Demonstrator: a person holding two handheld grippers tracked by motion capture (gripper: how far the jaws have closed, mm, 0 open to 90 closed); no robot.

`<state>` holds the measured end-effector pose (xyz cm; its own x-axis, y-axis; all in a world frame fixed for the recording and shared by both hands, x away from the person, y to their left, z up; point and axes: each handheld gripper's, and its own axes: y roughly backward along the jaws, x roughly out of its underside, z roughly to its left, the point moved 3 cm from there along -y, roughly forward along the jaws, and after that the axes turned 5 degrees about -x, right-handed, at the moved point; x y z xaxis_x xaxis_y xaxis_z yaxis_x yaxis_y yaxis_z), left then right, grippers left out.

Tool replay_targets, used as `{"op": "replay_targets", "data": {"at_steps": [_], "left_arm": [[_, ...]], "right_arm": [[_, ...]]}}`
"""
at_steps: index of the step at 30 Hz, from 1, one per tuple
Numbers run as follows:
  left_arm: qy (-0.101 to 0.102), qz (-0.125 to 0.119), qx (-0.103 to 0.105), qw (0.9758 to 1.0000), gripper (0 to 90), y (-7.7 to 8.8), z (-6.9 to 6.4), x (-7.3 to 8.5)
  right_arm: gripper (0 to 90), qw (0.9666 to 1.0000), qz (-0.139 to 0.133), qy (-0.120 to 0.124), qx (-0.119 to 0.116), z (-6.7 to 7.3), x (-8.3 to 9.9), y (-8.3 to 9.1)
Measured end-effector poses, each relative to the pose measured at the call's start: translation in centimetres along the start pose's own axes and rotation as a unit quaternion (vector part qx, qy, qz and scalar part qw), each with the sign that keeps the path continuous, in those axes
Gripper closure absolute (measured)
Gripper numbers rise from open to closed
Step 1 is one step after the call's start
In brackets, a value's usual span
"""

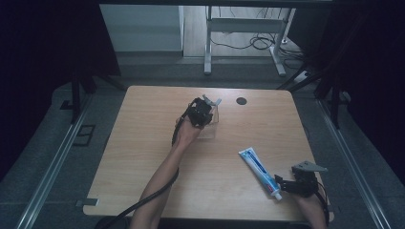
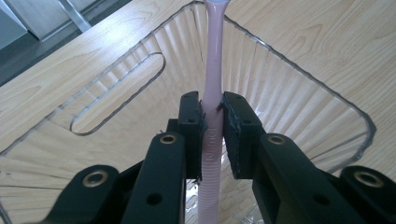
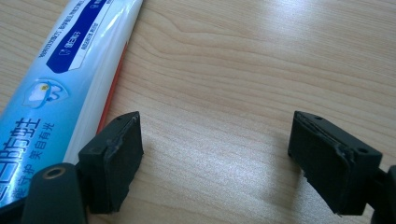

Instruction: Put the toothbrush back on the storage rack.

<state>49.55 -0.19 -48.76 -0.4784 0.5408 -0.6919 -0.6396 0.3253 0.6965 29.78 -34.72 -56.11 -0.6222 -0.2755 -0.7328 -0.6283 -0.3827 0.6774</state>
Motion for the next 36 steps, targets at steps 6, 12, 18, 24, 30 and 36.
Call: {"op": "replay_targets", "data": {"at_steps": [6, 12, 18, 24, 30, 36], "left_arm": [[0.004, -0.006, 0.000, 1.0000, 73.7, 0.4, 0.1, -0.2], [0.005, -0.010, 0.000, 0.9999, 71.0, 0.8, 0.2, -0.3], [0.004, -0.012, -0.002, 0.9999, 68.3, 1.1, 0.1, -0.4], [0.004, -0.015, 0.000, 0.9999, 65.3, 1.4, 0.1, -0.6], [-0.002, -0.017, 0.001, 0.9999, 62.4, 1.9, 0.0, -0.7], [-0.003, -0.021, 0.004, 0.9998, 60.7, 2.5, 0.0, -0.8]], "right_arm": [[17.4, 1.0000, 0.000, 0.000, 0.000, 0.0, 0.0, 0.0], [17.4, 1.0000, 0.000, 0.000, 0.000, 0.0, 0.0, 0.0], [17.4, 1.0000, 0.000, 0.000, 0.000, 0.0, 0.0, 0.0], [17.4, 1.0000, 0.000, 0.000, 0.000, 0.0, 0.0, 0.0], [17.4, 1.0000, 0.000, 0.000, 0.000, 0.0, 0.0, 0.0], [17.4, 1.0000, 0.000, 0.001, 0.000, 0.0, 0.0, 0.0]]}}
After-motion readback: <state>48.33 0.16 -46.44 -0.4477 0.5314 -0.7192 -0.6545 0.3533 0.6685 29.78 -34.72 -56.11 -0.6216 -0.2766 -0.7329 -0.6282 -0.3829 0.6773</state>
